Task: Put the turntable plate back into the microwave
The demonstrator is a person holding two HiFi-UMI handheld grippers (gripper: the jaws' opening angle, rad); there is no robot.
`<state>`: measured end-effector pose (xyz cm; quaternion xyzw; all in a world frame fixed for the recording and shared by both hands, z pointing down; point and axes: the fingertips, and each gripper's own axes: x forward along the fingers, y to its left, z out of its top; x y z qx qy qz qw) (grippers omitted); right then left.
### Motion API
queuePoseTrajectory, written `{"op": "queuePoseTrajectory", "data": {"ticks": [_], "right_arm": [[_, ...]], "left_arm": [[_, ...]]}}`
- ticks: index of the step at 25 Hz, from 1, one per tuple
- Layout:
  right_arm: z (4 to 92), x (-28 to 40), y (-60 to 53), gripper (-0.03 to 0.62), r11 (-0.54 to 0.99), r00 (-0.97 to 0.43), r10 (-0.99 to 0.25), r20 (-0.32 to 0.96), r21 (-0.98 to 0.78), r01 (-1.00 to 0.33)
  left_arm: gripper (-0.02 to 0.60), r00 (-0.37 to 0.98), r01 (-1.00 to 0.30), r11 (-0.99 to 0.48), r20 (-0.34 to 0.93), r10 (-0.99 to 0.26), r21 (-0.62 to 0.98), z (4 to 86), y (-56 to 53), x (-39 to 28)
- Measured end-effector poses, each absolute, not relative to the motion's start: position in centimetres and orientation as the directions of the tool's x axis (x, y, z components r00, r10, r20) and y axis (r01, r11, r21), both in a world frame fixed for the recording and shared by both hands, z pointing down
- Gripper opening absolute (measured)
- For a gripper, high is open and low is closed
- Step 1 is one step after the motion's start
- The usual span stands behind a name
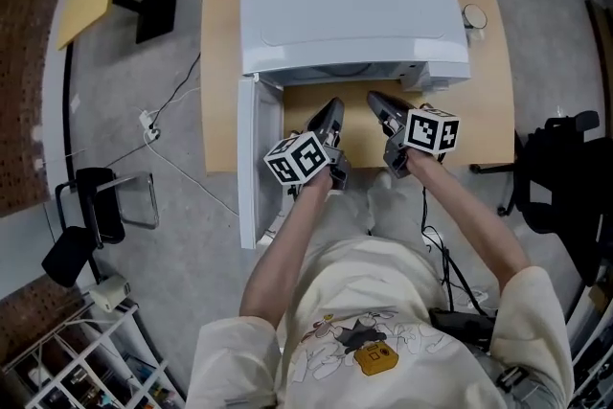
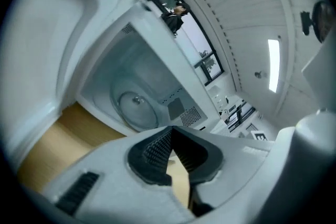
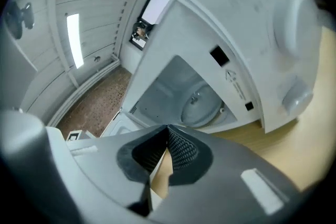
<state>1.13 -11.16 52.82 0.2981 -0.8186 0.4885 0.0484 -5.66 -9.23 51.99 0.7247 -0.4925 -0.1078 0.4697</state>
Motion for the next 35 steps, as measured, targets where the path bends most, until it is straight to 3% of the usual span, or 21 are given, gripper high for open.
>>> {"op": "queuePoseTrajectory", "data": {"ticks": [5,8,14,35], "right_arm": [[48.7,2.4,-8.8,0.048,0.351,-0.823,-0.415,0.387,-0.767,-0.537],[48.4,3.5,-7.8,0.008,0.440,-0.775,-0.435,0.459,-0.642,-0.628],[48.1,3.0,-6.2,0.006,0.571,-0.723,-0.446,0.528,-0.454,-0.684],[48.4,2.7,-4.2,0.006,0.562,-0.743,-0.410,0.530,-0.495,-0.663]], "left_arm": [[0.000,0.468,-0.799,-0.214,0.358,-0.808,0.561,47.6,-7.1,-4.4],[0.000,0.456,-0.832,-0.217,0.408,-0.791,0.510,47.1,-5.5,-3.6],[0.000,0.473,-0.821,-0.210,0.427,-0.771,0.530,47.1,-3.3,-1.7],[0.000,0.496,-0.818,-0.231,0.442,-0.747,0.527,47.3,-4.0,0.2]]}}
